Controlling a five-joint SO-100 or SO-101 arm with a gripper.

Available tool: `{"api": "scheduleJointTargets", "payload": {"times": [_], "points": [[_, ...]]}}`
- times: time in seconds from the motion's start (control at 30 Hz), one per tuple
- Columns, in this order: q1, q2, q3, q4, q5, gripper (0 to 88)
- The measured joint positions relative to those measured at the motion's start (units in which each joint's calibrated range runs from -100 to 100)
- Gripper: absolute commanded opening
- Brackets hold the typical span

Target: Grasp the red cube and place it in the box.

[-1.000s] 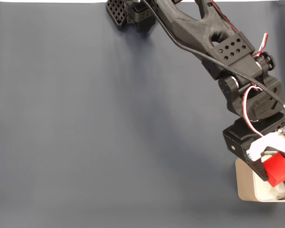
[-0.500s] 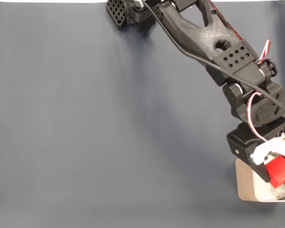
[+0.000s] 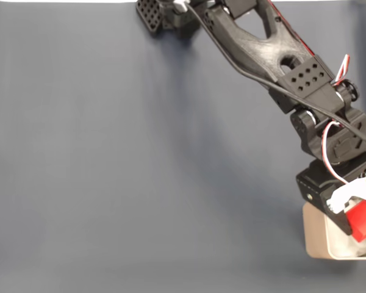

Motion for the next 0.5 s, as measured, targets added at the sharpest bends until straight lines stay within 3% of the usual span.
{"api": "scheduleJointTargets", "payload": {"times": [0.5], "points": [[0.0, 0.9, -0.5, -1.4, 0.7, 0.0]]}}
